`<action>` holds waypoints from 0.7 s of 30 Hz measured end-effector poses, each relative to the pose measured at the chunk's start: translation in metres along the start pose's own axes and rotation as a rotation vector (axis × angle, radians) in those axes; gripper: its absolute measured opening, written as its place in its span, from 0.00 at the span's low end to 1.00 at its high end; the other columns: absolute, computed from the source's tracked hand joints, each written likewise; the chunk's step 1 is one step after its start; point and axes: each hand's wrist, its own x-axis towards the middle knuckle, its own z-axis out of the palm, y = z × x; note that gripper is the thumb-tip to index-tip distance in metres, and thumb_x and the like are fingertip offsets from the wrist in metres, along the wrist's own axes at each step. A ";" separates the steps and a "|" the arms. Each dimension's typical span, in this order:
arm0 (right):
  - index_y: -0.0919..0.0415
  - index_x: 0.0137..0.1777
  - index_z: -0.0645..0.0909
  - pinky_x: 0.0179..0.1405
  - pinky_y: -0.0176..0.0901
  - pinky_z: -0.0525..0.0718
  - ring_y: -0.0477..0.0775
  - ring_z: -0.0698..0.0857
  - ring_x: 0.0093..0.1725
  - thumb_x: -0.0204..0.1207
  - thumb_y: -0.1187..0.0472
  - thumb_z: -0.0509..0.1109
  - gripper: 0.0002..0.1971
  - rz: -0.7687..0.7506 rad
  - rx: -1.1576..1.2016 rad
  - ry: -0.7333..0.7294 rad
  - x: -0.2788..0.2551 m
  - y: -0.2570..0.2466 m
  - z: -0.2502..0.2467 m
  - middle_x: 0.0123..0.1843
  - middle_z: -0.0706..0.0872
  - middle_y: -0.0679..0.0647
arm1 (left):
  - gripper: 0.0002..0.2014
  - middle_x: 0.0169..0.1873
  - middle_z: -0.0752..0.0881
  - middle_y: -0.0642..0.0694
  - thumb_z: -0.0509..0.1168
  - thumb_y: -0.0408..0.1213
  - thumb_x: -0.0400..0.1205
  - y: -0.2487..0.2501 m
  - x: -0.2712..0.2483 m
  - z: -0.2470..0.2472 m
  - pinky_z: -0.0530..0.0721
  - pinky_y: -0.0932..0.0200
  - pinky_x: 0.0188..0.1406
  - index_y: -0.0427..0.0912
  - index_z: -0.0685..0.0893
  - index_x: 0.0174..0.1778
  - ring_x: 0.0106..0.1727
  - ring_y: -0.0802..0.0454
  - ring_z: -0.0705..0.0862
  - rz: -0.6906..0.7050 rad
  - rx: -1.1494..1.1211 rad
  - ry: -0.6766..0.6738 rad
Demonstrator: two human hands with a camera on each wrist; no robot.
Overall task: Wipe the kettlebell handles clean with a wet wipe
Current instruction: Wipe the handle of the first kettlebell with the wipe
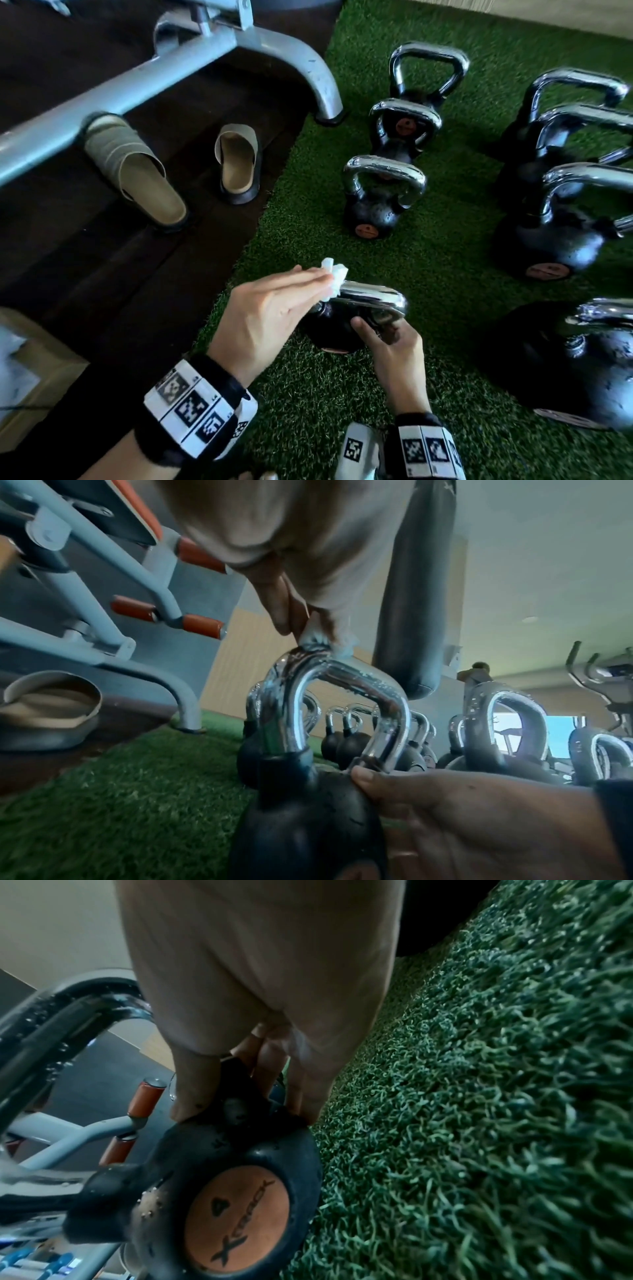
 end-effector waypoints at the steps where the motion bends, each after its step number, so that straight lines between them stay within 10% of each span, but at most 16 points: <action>1: 0.49 0.48 0.90 0.45 0.41 0.89 0.39 0.93 0.45 0.67 0.46 0.83 0.13 0.011 0.001 0.004 0.000 0.001 -0.001 0.45 0.95 0.44 | 0.16 0.59 0.92 0.49 0.80 0.27 0.76 -0.001 -0.004 0.002 0.91 0.52 0.61 0.39 0.93 0.60 0.61 0.61 0.91 0.007 0.006 0.002; 21: 0.52 0.48 0.90 0.47 0.45 0.89 0.46 0.91 0.45 0.69 0.41 0.81 0.16 0.040 -0.021 0.174 -0.010 0.004 0.019 0.44 0.93 0.45 | 0.12 0.52 0.95 0.44 0.75 0.26 0.81 -0.044 -0.054 0.055 0.92 0.55 0.57 0.31 0.91 0.60 0.54 0.48 0.95 -0.695 -0.533 0.258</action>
